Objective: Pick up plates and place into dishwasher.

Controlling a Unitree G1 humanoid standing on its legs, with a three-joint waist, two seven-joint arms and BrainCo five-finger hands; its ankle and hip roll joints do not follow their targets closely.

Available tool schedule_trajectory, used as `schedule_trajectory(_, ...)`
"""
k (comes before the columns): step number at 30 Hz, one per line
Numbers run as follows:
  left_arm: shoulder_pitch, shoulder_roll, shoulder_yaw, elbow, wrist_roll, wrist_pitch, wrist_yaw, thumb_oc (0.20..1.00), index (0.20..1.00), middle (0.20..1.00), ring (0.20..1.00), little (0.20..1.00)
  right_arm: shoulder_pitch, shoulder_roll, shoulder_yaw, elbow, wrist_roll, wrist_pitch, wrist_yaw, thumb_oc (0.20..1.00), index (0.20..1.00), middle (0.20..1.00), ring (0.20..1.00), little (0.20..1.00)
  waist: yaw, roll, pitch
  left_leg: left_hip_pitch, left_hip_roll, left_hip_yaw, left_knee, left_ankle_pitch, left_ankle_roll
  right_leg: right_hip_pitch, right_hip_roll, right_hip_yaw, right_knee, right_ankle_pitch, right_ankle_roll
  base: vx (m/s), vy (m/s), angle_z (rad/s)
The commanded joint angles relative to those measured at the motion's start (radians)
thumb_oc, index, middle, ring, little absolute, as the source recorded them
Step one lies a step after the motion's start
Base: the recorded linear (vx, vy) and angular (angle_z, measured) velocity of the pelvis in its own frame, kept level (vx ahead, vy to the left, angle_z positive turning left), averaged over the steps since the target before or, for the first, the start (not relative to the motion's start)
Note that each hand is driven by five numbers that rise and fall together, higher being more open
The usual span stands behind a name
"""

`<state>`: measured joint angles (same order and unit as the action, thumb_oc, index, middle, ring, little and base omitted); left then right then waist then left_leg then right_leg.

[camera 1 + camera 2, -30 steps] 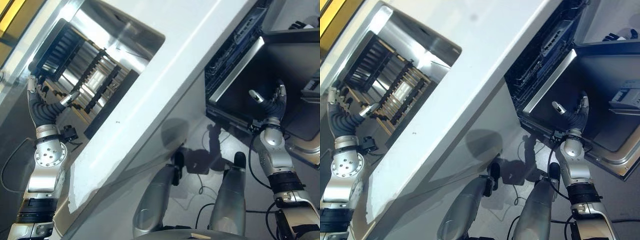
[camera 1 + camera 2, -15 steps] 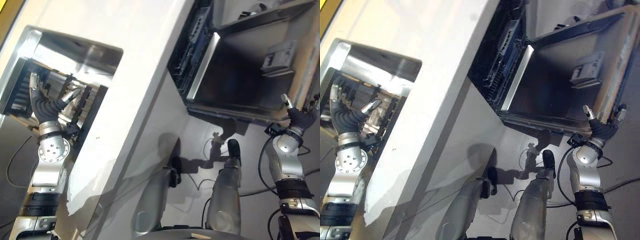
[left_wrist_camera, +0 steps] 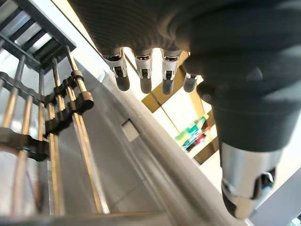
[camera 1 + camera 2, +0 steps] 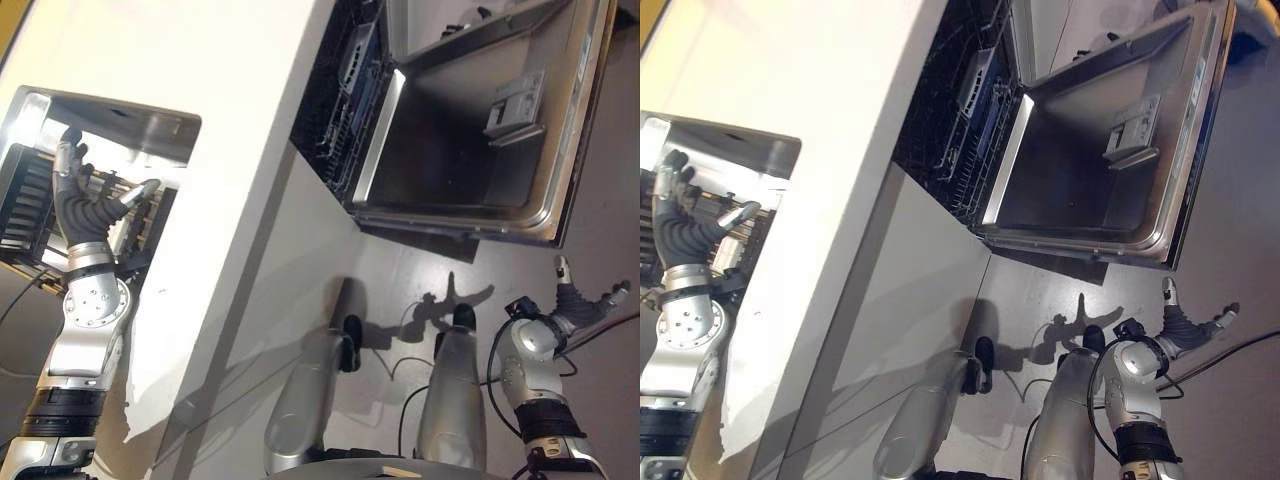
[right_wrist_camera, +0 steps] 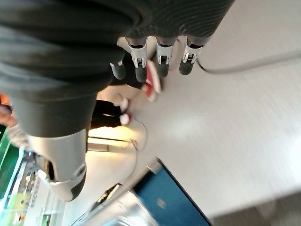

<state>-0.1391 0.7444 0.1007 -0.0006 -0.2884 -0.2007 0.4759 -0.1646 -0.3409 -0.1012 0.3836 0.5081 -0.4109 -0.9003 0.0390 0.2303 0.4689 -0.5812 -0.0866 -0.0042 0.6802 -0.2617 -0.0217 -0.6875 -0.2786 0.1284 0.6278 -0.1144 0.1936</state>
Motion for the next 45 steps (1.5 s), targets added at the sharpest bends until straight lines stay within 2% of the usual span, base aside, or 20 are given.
schedule_trajectory(1, -0.049, -0.128, -0.096, -0.024, 0.034, -0.036, 0.049, 1.0, 1.0, 1.0, 1.0, 1.0, -0.081, -0.061, 0.003, 0.01, 0.151, -0.112, 0.147, 1.0, 1.0, 1.0, 1.0, 1.0, -0.042, 0.035, 0.051, -0.102, -0.021, -0.052, 0.014, 0.059, 0.004, -0.059, 0.038, 0.02, 0.16, -0.036, -0.107, -0.07, 0.115, 0.11)
schedule_trajectory(4, -0.045, -0.137, -0.115, -0.036, 0.023, -0.034, 0.057, 1.0, 1.0, 1.0, 1.0, 1.0, -0.149, -0.103, -0.012, 0.092, 0.341, -0.171, 0.318, 1.0, 1.0, 1.0, 1.0, 1.0, -0.044, 0.069, 0.051, -0.168, -0.026, -0.031, 0.104, 0.029, 0.014, -0.163, 0.059, 0.039, 0.303, -0.104, -0.133, -0.05, 0.072, -0.03)
schedule_trajectory(9, -0.031, -0.131, -0.117, -0.039, 0.003, -0.028, 0.056, 1.0, 1.0, 1.0, 1.0, 1.0, -0.262, -0.164, -0.02, 0.128, 0.462, -0.181, 0.413, 1.0, 1.0, 1.0, 1.0, 1.0, -0.036, 0.091, 0.051, -0.259, -0.039, -0.032, 0.226, -0.004, 0.015, -0.263, 0.076, 0.062, 0.447, -0.169, -0.156, -0.01, -0.002, 0.14)
schedule_trajectory(11, -0.022, -0.126, -0.116, -0.036, -0.005, -0.035, 0.055, 1.0, 1.0, 1.0, 1.0, 1.0, -0.321, -0.186, -0.028, 0.128, 0.479, -0.166, 0.458, 1.0, 1.0, 1.0, 1.0, 1.0, -0.029, 0.096, 0.051, -0.291, -0.047, -0.037, 0.269, -0.015, 0.013, -0.296, 0.088, 0.067, 0.502, -0.198, -0.162, 0.02, -0.017, 0.13)
schedule_trajectory(13, -0.009, -0.124, -0.111, -0.036, -0.012, -0.049, 0.048, 1.0, 1.0, 1.0, 1.0, 1.0, -0.363, -0.211, -0.029, 0.128, 0.5, -0.119, 0.543, 1.0, 1.0, 1.0, 1.0, 1.0, -0.022, 0.102, 0.051, -0.314, -0.057, -0.043, 0.301, -0.022, 0.009, -0.319, 0.096, 0.071, 0.548, -0.221, -0.166, 0.03, 0.009, 0.14)
schedule_trajectory(15, 0.008, -0.116, -0.102, -0.043, -0.027, -0.061, 0.032, 1.0, 1.0, 1.0, 1.0, 1.0, -0.412, -0.239, -0.01, 0.131, 0.5, -0.041, 0.641, 1.0, 1.0, 1.0, 1.0, 1.0, -0.012, 0.108, 0.051, -0.337, -0.067, -0.05, 0.339, -0.03, 0.007, -0.34, 0.103, 0.079, 0.596, -0.246, -0.175, 0.08, 0.002, 0.16)
schedule_trajectory(16, 0.015, -0.116, -0.097, -0.045, -0.031, -0.066, 0.018, 1.0, 1.0, 1.0, 1.0, 1.0, -0.431, -0.249, 0.01, 0.126, 0.499, -0.001, 0.702, 1.0, 1.0, 1.0, 1.0, 1.0, -0.004, 0.109, 0.051, -0.331, -0.072, -0.056, 0.366, -0.064, 0.006, -0.334, 0.107, 0.087, 0.638, -0.292, -0.176, 0.02, -0.001, 0.17)
schedule_trajectory(17, 0.018, -0.116, -0.092, -0.046, -0.034, -0.068, 0.013, 1.0, 1.0, 1.0, 1.0, 1.0, -0.434, -0.251, 0.015, 0.128, 0.502, 0.0, 0.718, 1.0, 1.0, 1.0, 1.0, 1.0, -0.006, 0.11, 0.051, -0.346, -0.072, -0.054, 0.358, -0.036, 0.006, -0.349, 0.106, 0.084, 0.632, -0.266, -0.18, 0.04, -0.023, 0.23)
schedule_trajectory(18, 0.024, -0.116, -0.084, -0.044, -0.038, -0.07, -0.006, 1.0, 1.0, 1.0, 1.0, 1.0, -0.443, -0.258, 0.044, 0.111, 0.483, 0.042, 0.788, 1.0, 1.0, 1.0, 1.0, 1.0, 0.0, 0.108, 0.051, -0.35, -0.073, -0.059, 0.376, -0.042, 0.002, -0.35, 0.107, 0.086, 0.657, -0.283, -0.185, -0.04, -0.02, 0.16)
schedule_trajectory(20, 0.031, -0.118, -0.075, -0.037, -0.041, -0.078, -0.026, 1.0, 1.0, 1.0, 1.0, 1.0, -0.452, -0.269, 0.086, 0.083, 0.476, 0.094, 0.867, 1.0, 1.0, 1.0, 1.0, 1.0, 0.005, 0.102, 0.051, -0.354, -0.078, -0.065, 0.395, -0.045, -0.003, -0.351, 0.108, 0.087, 0.685, -0.298, -0.189, 0.12, -0.039, 0.15)
schedule_trajectory(21, 0.032, -0.119, -0.07, -0.035, -0.043, -0.078, -0.036, 1.0, 1.0, 1.0, 1.0, 1.0, -0.455, -0.273, 0.101, 0.072, 0.466, 0.111, 0.898, 1.0, 1.0, 1.0, 1.0, 1.0, 0.008, 0.097, 0.051, -0.345, -0.082, -0.068, 0.418, -0.082, -0.005, -0.338, 0.108, 0.09, 0.711, -0.339, -0.188, 0.15, -0.033, 0.24)
schedule_trajectory(24, 0.036, -0.117, -0.056, -0.02, -0.052, -0.083, -0.062, 1.0, 1.0, 1.0, 1.0, 1.0, -0.462, -0.284, 0.151, 0.028, 0.443, 0.146, 0.985, 1.0, 1.0, 1.0, 1.0, 1.0, 0.016, 0.086, 0.05, -0.343, -0.09, -0.075, 0.438, -0.087, -0.01, -0.33, 0.105, 0.089, 0.732, -0.35, -0.189, 0.12, -0.022, 0.2)
schedule_trajectory(27, 0.042, -0.12, -0.052, -0.004, -0.055, -0.091, -0.082, 1.0, 1.0, 1.0, 1.0, 1.0, -0.469, -0.287, 0.187, -0.019, 0.428, 0.169, 1.027, 1.0, 1.0, 1.0, 1.0, 1.0, 0.027, 0.077, 0.039, -0.331, -0.096, -0.08, 0.436, -0.085, -0.012, -0.318, 0.099, 0.083, 0.735, -0.353, -0.187, 0.07, 0.007, 0.06)
schedule_trajectory(28, 0.043, -0.121, -0.049, 0.001, -0.061, -0.091, -0.091, 1.0, 1.0, 1.0, 1.0, 1.0, -0.477, -0.286, 0.196, -0.036, 0.411, 0.182, 1.034, 1.0, 1.0, 1.0, 1.0, 1.0, 0.031, 0.077, 0.037, -0.332, -0.099, -0.082, 0.414, -0.046, -0.013, -0.32, 0.097, 0.079, 0.716, -0.315, -0.187, 0.04, 0.061, 0.05)
schedule_trajectory(31, 0.051, -0.123, -0.045, 0.012, -0.077, -0.094, -0.111, 1.0, 1.0, 1.0, 1.0, 1.0, -0.494, -0.299, 0.214, -0.059, 0.4, 0.191, 1.056, 1.0, 1.0, 1.0, 1.0, 1.0, 0.042, 0.074, 0.027, -0.305, -0.109, -0.088, 0.396, -0.04, -0.014, -0.292, 0.09, 0.069, 0.697, -0.312, -0.186, 0.1, 0.06, 0.14)
schedule_trajectory(35, 0.082, -0.124, -0.029, 0.021, -0.101, -0.103, -0.143, 1.0, 1.0, 1.0, 1.0, 1.0, -0.495, -0.307, 0.216, -0.133, 0.379, 0.166, 1.054, 1.0, 1.0, 1.0, 1.0, 1.0, 0.067, 0.064, -0.001, -0.237, -0.122, -0.103, 0.342, -0.026, -0.01, -0.223, 0.069, 0.042, 0.63, -0.293, -0.182, 0.15, 0.053, 0.11)
schedule_trajectory(39, 0.105, -0.122, -0.01, 0.035, -0.12, -0.111, -0.171, 1.0, 1.0, 1.0, 1.0, 1.0, -0.474, -0.281, 0.199, -0.249, 0.347, 0.114, 1.046, 1.0, 1.0, 1.0, 1.0, 1.0, 0.088, 0.048, -0.029, -0.171, -0.131, -0.122, 0.286, -0.019, -0.006, -0.151, 0.048, 0.009, 0.556, -0.275, -0.174, 0.15, 0.031, 0.14)
schedule_trajectory(45, 0.12, -0.103, 0.011, 0.049, -0.155, -0.11, -0.205, 1.0, 1.0, 1.0, 1.0, 1.0, -0.443, -0.267, 0.183, -0.367, 0.263, 0.118, 1.037, 1.0, 1.0, 1.0, 1.0, 1.0, 0.116, 0.015, -0.073, -0.082, -0.13, -0.149, 0.224, -0.016, -0.004, -0.033, 0.013, -0.041, 0.461, -0.25, -0.163, 0.13, -0.009, 0.21)
